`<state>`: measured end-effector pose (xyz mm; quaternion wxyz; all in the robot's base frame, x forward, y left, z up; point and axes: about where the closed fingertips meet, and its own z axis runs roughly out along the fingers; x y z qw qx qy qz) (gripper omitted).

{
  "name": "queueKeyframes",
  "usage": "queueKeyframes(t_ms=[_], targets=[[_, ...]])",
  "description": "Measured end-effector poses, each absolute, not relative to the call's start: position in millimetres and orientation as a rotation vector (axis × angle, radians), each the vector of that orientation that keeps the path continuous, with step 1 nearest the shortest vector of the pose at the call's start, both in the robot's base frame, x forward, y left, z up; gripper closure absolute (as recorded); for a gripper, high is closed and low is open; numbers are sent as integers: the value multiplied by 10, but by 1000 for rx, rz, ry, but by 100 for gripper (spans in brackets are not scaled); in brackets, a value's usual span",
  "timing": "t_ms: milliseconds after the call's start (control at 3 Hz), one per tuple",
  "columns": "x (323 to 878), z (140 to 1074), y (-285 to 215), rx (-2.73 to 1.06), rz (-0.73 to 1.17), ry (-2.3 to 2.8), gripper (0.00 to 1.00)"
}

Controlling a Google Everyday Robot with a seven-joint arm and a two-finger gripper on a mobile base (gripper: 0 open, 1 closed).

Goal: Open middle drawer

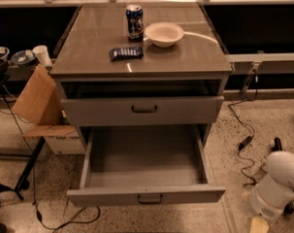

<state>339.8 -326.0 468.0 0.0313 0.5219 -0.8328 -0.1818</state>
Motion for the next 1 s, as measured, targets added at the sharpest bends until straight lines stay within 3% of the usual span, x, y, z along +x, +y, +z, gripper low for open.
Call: queueKeyframes(t_ms=[333, 1000], targets=[[3248, 4887, -3556, 1520, -509, -2674, 0], [3682, 5028, -3484, 1459, -553, -2939, 0]])
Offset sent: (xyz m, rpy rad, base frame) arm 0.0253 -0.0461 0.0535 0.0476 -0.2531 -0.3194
